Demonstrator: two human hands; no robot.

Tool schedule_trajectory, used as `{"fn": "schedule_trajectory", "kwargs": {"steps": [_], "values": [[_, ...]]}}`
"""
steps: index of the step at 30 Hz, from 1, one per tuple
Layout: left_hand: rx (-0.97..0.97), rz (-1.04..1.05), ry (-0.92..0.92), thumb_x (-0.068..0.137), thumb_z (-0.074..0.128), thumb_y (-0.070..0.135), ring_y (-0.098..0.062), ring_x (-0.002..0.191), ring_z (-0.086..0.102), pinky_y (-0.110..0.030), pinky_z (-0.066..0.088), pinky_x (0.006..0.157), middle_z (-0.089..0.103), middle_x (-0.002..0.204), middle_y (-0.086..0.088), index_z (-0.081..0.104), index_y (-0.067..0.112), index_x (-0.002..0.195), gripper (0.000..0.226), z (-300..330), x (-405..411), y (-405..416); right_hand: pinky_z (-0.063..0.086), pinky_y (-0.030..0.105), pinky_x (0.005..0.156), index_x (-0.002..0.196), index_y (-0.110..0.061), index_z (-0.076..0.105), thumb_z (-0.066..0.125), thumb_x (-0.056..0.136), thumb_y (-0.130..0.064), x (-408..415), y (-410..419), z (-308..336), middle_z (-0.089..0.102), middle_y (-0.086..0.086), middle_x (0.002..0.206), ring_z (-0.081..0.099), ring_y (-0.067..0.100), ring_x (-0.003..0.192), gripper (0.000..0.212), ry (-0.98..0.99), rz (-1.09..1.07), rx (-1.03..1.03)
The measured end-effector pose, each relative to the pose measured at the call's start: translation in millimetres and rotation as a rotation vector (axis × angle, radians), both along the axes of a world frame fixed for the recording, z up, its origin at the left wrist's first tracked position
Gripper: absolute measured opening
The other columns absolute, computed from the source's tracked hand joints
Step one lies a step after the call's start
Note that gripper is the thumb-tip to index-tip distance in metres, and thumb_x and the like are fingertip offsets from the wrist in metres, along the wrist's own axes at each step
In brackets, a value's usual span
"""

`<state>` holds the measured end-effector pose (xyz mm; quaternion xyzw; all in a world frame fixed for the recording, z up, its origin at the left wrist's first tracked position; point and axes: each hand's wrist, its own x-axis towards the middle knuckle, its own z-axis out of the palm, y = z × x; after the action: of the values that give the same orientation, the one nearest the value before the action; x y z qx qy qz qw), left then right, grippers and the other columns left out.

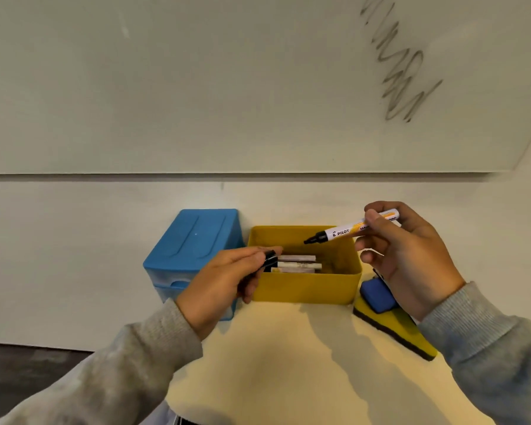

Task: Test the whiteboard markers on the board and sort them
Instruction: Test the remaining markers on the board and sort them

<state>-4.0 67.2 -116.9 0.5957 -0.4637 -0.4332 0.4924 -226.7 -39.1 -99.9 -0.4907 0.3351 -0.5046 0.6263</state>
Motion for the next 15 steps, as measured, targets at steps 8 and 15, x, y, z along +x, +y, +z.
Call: {"fn": "schedule_trajectory", "kwargs": {"steps": [8,15], "values": [[-0.095,0.057,0.078,0.095,0.062,0.009,-0.016,0.071,0.067,-0.025,0.057,0.064,0.076,0.087,-0.003,0.065,0.014,0.117,0.023,-1.5,1.0,-3.2,0.056,0.024,0.059,0.108,-0.007,0.064,0.061,0.093,-0.004,1.0,-3.3,-8.5,0.067,0.011,0.085,0.067,0.020,0.070,0.016,-0.079,0.027,0.073],[-0.166,0.062,0.059,0.086,0.072,0.007,-0.016,0.065,0.065,-0.024,0.057,0.062,0.074,0.081,-0.002,0.069,0.010,0.105,0.019,-3.5,-2.4,-5.6,0.057,0.026,0.062,0.108,-0.007,0.063,0.058,0.092,-0.001,0.0,-0.9,-9.0,0.070,0.020,0.097,0.067,0.023,0.074,0.018,-0.071,0.070,0.050]]}}
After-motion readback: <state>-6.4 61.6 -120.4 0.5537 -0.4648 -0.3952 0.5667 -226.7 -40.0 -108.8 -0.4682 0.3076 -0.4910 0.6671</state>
